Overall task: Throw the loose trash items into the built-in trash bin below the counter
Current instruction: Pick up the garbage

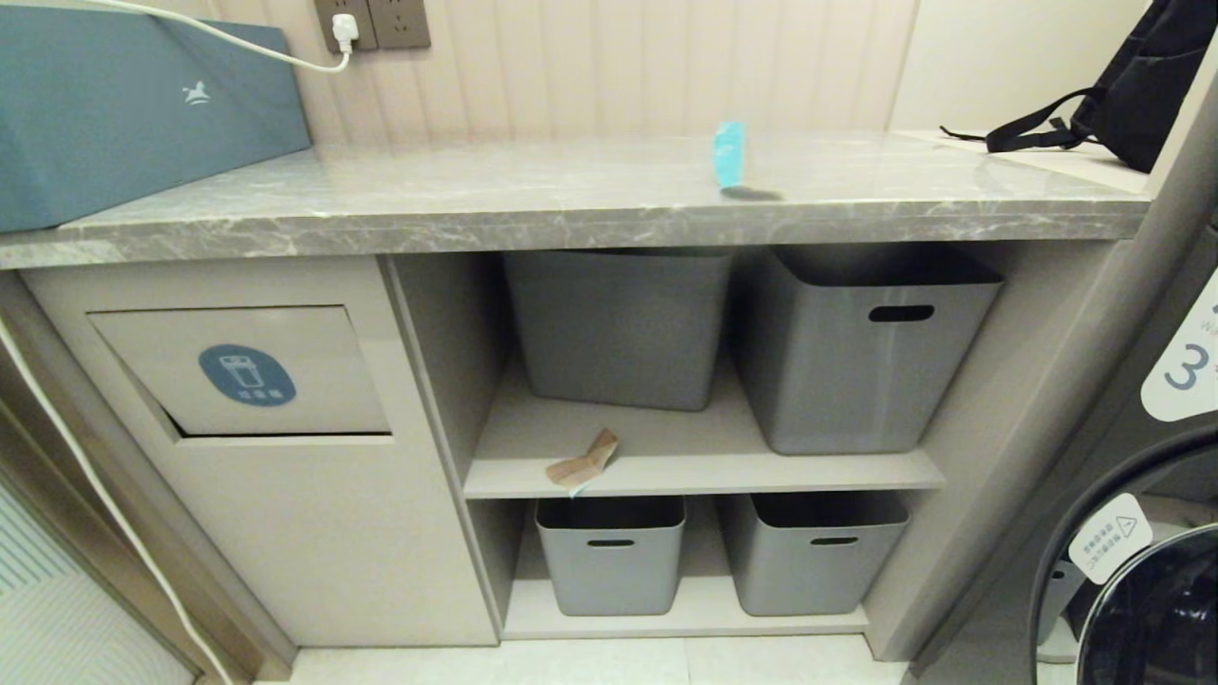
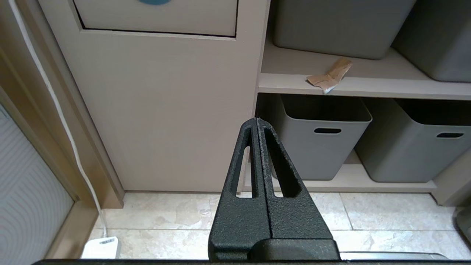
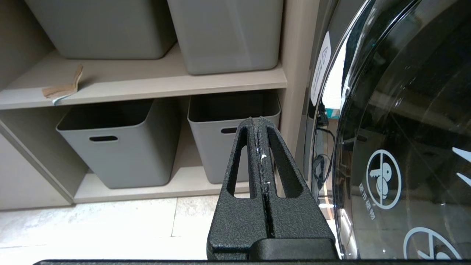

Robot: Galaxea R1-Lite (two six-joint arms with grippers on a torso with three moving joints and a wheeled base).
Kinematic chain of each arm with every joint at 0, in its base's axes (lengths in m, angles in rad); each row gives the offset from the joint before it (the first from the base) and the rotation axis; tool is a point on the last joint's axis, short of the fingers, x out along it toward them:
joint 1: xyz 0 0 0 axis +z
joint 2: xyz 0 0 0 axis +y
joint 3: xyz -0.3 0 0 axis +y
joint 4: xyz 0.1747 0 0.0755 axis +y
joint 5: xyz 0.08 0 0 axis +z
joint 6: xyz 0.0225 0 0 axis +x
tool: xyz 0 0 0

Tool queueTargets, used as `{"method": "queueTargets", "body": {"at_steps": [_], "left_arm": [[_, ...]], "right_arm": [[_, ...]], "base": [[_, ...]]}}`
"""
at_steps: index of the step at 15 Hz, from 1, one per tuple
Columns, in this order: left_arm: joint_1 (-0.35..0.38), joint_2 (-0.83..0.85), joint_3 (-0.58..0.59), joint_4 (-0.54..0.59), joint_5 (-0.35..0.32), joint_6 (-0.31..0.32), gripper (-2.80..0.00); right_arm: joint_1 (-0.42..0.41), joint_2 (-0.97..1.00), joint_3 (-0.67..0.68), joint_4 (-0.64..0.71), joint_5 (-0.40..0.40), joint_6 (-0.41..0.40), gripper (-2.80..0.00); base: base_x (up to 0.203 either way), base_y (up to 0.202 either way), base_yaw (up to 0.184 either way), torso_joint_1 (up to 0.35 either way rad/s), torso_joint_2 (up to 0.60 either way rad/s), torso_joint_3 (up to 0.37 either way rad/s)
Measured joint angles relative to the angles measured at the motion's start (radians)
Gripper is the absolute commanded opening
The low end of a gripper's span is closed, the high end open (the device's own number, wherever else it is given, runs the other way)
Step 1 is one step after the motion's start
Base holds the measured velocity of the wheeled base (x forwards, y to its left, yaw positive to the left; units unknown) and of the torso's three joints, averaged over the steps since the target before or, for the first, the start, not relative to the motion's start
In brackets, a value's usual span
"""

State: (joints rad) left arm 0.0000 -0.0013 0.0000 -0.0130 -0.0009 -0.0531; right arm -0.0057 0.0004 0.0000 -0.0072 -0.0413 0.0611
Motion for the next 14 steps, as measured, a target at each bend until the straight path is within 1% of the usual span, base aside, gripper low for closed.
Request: {"method": "queueTargets", "body": {"at_steps": [2,3,6,8,10,12,14], "left_arm": [[0.000,0.000,0.000,0.004,-0.005,0.004,-2.80],[0.000,0.001,0.000,0.004,-0.014,0.018,-2.80],[0.000,0.016,-0.003,0.006,-0.054,0.108,-2.80],[0.000,0.038,-0.005,0.009,-0.049,0.109,-2.80],[0.002,0.050,-0.029,0.008,-0.016,0.105,-2.80],[0.002,0.076,-0.094,0.005,-0.008,0.095,-2.80],[0.001,0.141,-0.172,0.004,-0.010,0.086,-2.80]], "right_arm": [[0.000,0.000,0.000,0.000,0.000,0.000,-2.80],[0.000,0.000,0.000,0.000,0.000,0.000,-2.80],[0.000,0.000,0.000,0.000,0.000,0.000,-2.80],[0.000,0.000,0.000,0.000,0.000,0.000,-2.80],[0.000,0.000,0.000,0.000,0.000,0.000,-2.80],[0.000,0.000,0.000,0.000,0.000,0.000,-2.80],[0.000,0.000,0.000,0.000,0.000,0.000,-2.80]], "base": [[0.000,0.000,0.000,0.000,0.00,0.000],[0.000,0.000,0.000,0.000,0.00,0.000],[0.000,0.000,0.000,0.000,0.00,0.000],[0.000,0.000,0.000,0.000,0.00,0.000],[0.000,0.000,0.000,0.000,0.00,0.000],[0.000,0.000,0.000,0.000,0.00,0.000],[0.000,0.000,0.000,0.000,0.00,0.000]]}}
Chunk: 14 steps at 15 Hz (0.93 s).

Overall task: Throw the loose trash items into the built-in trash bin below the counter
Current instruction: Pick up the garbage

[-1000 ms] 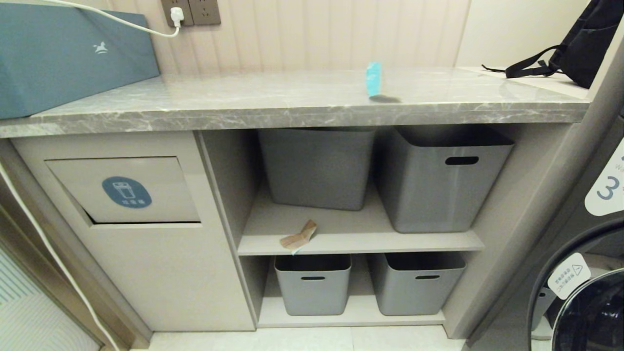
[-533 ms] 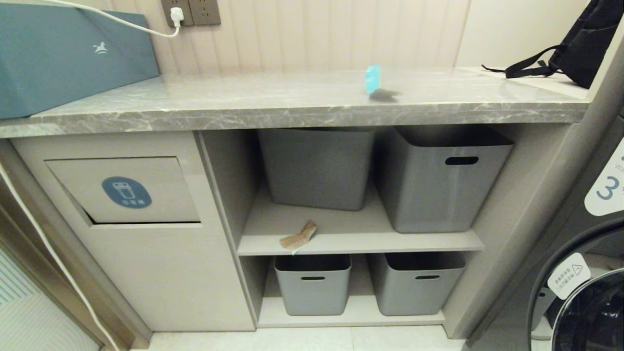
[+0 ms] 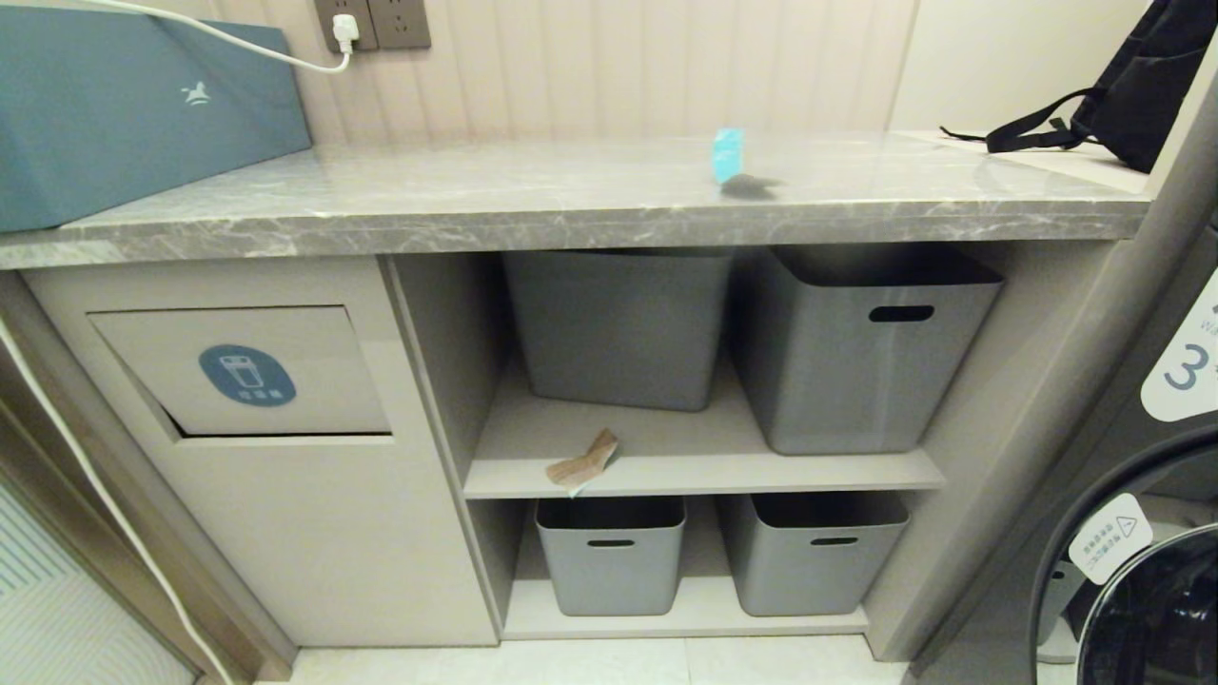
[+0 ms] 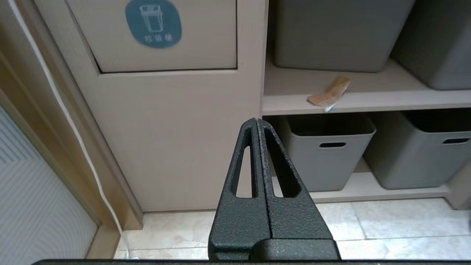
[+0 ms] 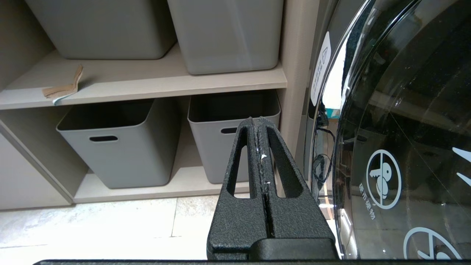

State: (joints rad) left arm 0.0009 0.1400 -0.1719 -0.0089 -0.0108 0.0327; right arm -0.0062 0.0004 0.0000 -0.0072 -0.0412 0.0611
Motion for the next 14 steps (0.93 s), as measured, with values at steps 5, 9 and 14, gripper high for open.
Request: {"method": "queueTargets", "body": {"at_steps": [5,9,14], "left_arm": [[-0.019,0.355,-0.164,-0.043,-0.221,-0.021,-2.80],[-0.130,0.675,-0.195,-0.067,-0.481,0.106,0.00],[-0.340,1.091,-0.248,-0.159,-0.433,0.139,0.00]], "right_arm": [[0.000,0.000,0.000,0.000,0.000,0.000,-2.80],[0.000,0.000,0.000,0.000,0.000,0.000,-2.80],[0.000,0.000,0.000,0.000,0.000,0.000,-2.80]], "base": [[0.000,0.000,0.000,0.000,0.00,0.000],[0.000,0.000,0.000,0.000,0.00,0.000],[0.000,0.000,0.000,0.000,0.00,0.000]]}}
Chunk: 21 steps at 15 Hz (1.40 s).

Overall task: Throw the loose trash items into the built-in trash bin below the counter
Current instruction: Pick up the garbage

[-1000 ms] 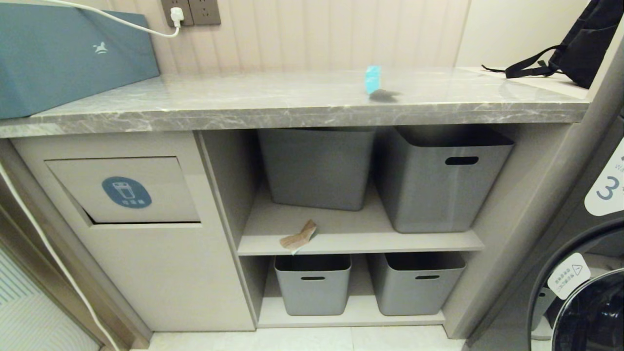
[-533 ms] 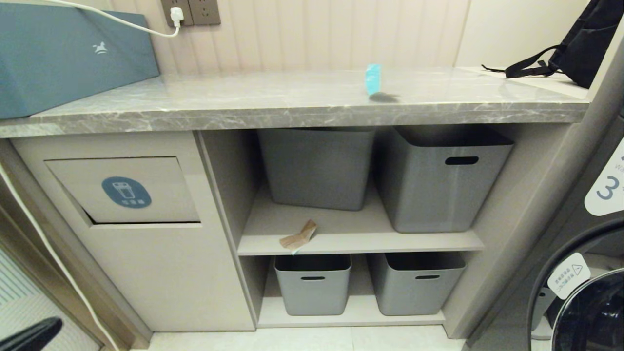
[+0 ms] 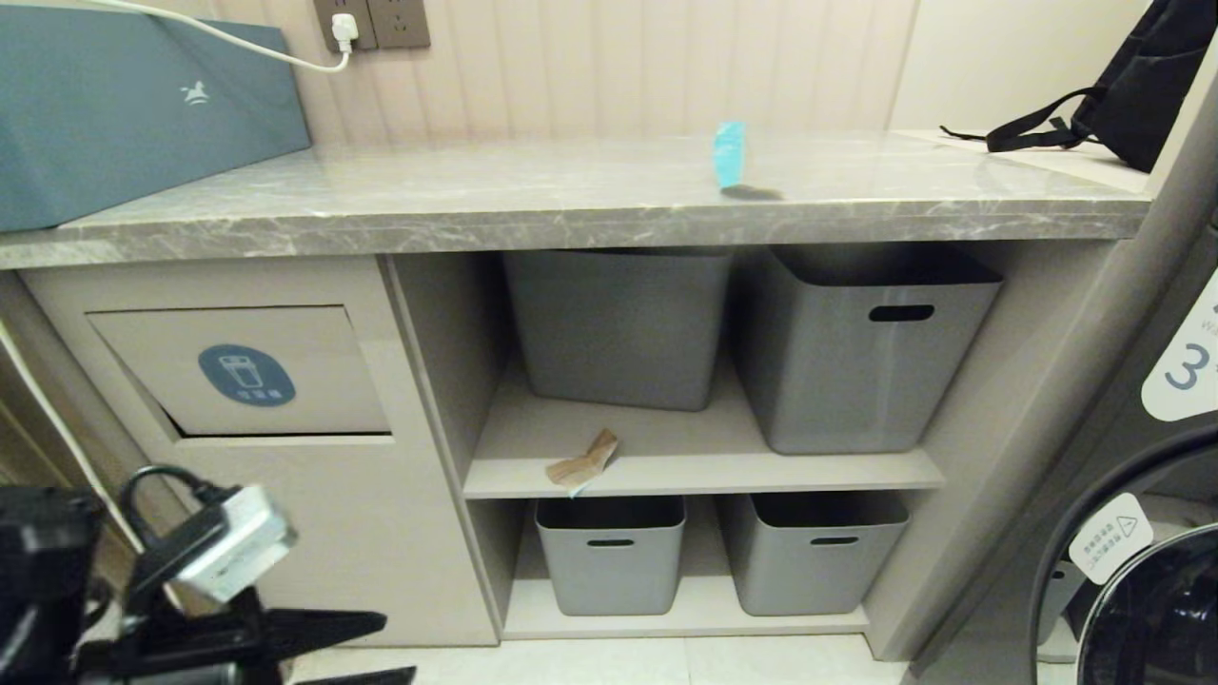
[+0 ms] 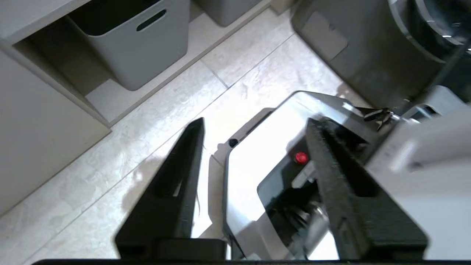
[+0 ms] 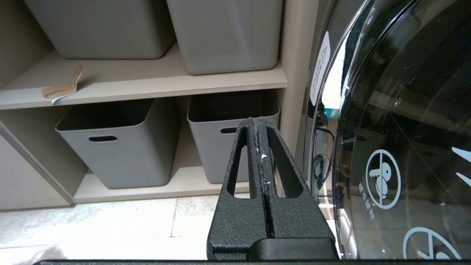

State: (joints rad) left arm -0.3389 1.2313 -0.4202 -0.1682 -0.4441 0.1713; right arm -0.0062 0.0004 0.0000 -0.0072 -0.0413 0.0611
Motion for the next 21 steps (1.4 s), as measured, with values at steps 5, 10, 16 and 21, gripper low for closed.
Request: {"method": "queueTargets", "body": {"at_steps": [5,10,16,21], "left_arm": [[-0.178,0.551,-0.374,-0.238,0.267,-0.167,0.00],[-0.318,0.983,-0.925,-0.215,0.641,-0.397,0.00],[-0.325,1.221,-1.342,0.020,0.867,-0.429,0.00],[-0.286,1.310,-1.467,0.117,0.883,-0.426,0.00]], "right_arm": [[0.000,0.000,0.000,0.000,0.000,0.000,-2.80],[0.000,0.000,0.000,0.000,0.000,0.000,-2.80],[0.000,0.000,0.000,0.000,0.000,0.000,-2.80],[0.000,0.000,0.000,0.000,0.000,0.000,-2.80]], "base": [[0.000,0.000,0.000,0.000,0.00,0.000],[0.000,0.000,0.000,0.000,0.00,0.000],[0.000,0.000,0.000,0.000,0.00,0.000],[0.000,0.000,0.000,0.000,0.00,0.000]]}}
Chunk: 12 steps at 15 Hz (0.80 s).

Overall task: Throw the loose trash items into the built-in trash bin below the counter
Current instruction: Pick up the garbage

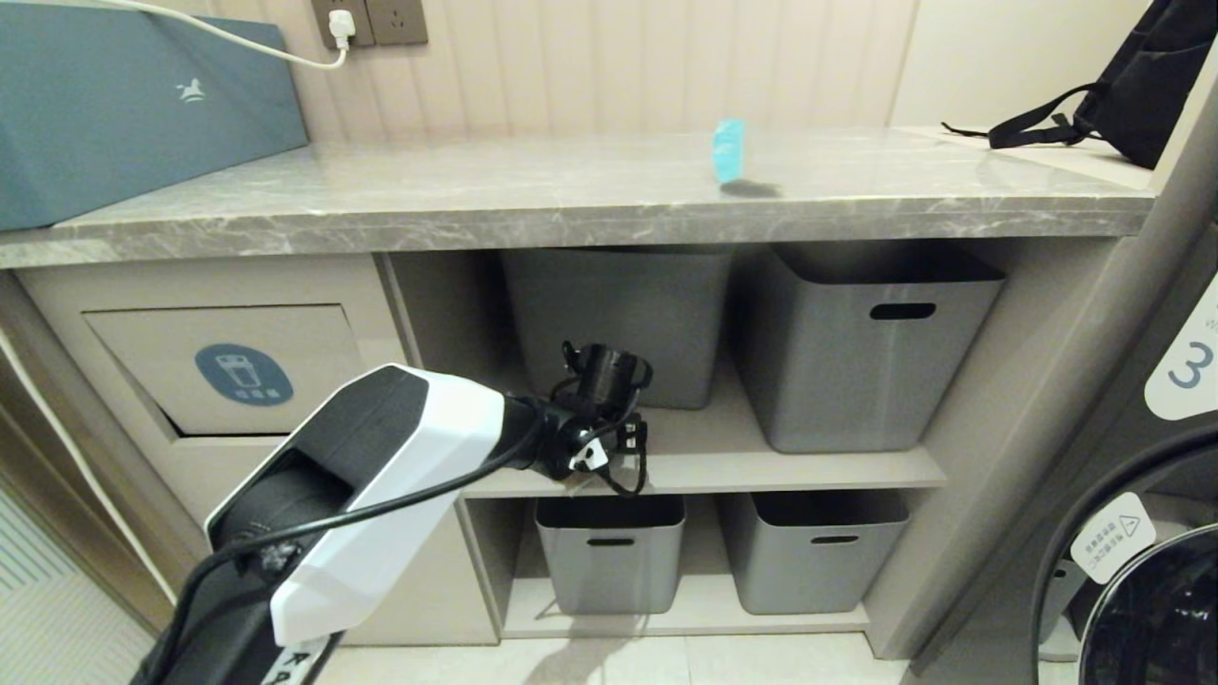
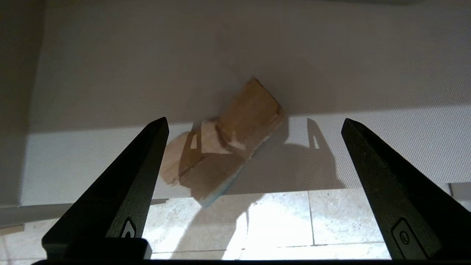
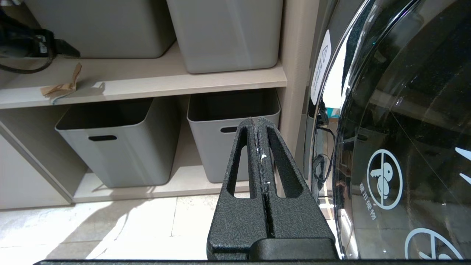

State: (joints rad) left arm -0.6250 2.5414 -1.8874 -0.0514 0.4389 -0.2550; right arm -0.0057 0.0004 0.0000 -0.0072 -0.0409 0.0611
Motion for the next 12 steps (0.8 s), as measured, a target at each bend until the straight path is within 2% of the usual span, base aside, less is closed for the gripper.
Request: {"method": "queueTargets", "body": {"at_steps": [2,4,12], "left_arm": [[0.016,0.029,-0.030,0.052,-0.006,0.015,0.00],[0.032,0.047,-0.039,0.055,-0.007,0.025,0.00],[0.038,0.106,-0.043,-0.012,0.001,0.065,0.00]], "right_arm": [[0.000,0.000,0.000,0.000,0.000,0.000,-2.80],[0.000,0.000,0.000,0.000,0.000,0.000,-2.80],[0.000,0.000,0.000,0.000,0.000,0.000,-2.80]], "base": [[0.000,0.000,0.000,0.000,0.00,0.000],[0.000,0.000,0.000,0.000,0.00,0.000],[0.000,0.000,0.000,0.000,0.00,0.000]]}}
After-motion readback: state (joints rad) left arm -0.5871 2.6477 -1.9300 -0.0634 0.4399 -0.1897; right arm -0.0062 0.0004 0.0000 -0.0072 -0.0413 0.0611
